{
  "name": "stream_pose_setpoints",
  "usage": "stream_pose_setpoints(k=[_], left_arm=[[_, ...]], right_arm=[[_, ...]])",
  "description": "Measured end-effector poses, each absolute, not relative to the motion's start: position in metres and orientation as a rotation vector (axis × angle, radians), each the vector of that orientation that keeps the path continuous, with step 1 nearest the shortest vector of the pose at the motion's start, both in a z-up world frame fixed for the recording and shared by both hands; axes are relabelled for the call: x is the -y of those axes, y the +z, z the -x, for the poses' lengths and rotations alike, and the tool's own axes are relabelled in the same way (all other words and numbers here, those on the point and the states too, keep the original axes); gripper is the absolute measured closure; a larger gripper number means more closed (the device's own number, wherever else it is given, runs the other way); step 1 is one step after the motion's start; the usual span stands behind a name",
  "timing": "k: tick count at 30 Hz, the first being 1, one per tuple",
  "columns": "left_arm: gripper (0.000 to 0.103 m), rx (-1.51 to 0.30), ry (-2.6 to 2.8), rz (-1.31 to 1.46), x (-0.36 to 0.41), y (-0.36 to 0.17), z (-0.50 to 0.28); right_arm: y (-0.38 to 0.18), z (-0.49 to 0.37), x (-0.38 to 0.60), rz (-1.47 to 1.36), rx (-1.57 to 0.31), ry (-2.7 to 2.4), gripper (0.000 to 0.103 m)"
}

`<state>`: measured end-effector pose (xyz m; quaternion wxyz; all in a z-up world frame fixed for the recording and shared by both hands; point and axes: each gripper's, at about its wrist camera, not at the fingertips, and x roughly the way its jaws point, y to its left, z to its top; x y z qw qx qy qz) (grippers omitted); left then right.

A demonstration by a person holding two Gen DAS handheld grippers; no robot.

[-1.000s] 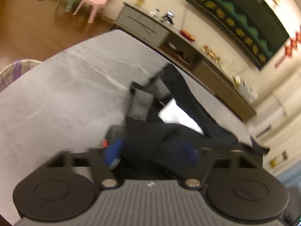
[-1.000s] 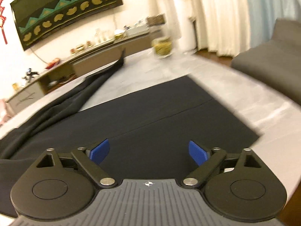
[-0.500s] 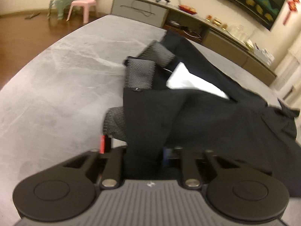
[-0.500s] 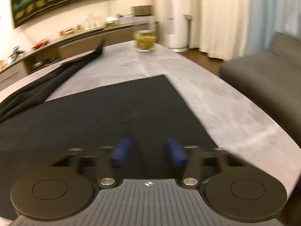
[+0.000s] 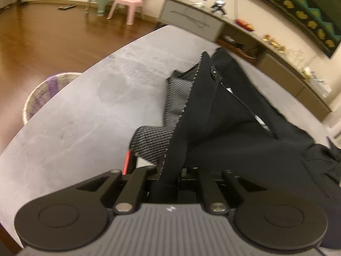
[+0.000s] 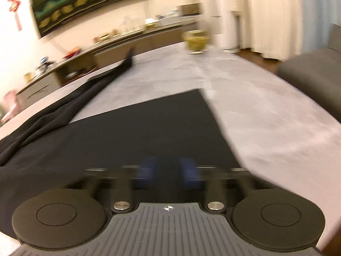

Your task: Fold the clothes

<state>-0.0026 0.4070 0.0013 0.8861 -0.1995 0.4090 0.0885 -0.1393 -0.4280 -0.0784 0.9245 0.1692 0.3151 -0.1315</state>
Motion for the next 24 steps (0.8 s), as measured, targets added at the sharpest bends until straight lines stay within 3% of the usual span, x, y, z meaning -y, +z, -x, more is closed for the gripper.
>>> stream_pose_setpoints(k=[1, 5, 8, 9, 10, 12, 15, 20, 22, 24], left_arm=[[0.091, -0.843, 0.172, 0.407, -0.404, 0.004, 0.002], [0.090, -0.836, 0.128, 0.369, -0.384, 0.009, -0.008], [0.097, -0.837, 0.121, 0.346, -0.370, 0.013, -0.021], [0.098, -0.826, 0.135, 0.345, -0.367, 0.016, -0.025], [0.099, -0.813, 0.151, 0.345, -0.365, 0.020, -0.029], [0.099, -0.779, 0.182, 0.358, -0.365, 0.033, -0.035], [0.099, -0.714, 0.220, 0.376, -0.370, 0.060, -0.031], [0.099, -0.691, 0.223, 0.367, -0.392, 0.086, 0.004], [0.096, -0.775, 0.164, 0.286, -0.392, 0.080, 0.016], [0.085, -0.844, 0.132, 0.160, -0.385, 0.075, 0.028]], right_arm=[[-0.077, 0.149, 0.430, -0.340, -0.632, -0.286, 0.005], [-0.083, 0.156, 0.428, -0.292, -0.678, -0.291, 0.005], [-0.090, 0.135, 0.412, -0.201, -0.712, -0.246, 0.021], [-0.089, 0.125, 0.405, -0.166, -0.720, -0.235, 0.041], [-0.087, 0.112, 0.399, -0.150, -0.731, -0.218, 0.076], [-0.082, 0.086, 0.387, -0.111, -0.757, -0.182, 0.103], [-0.056, 0.058, 0.369, -0.018, -0.683, -0.151, 0.103], [0.052, 0.082, 0.375, -0.108, -0.385, -0.143, 0.103], [0.063, 0.096, 0.387, -0.104, -0.399, -0.148, 0.103], [0.052, 0.105, 0.401, -0.083, -0.495, -0.144, 0.103]])
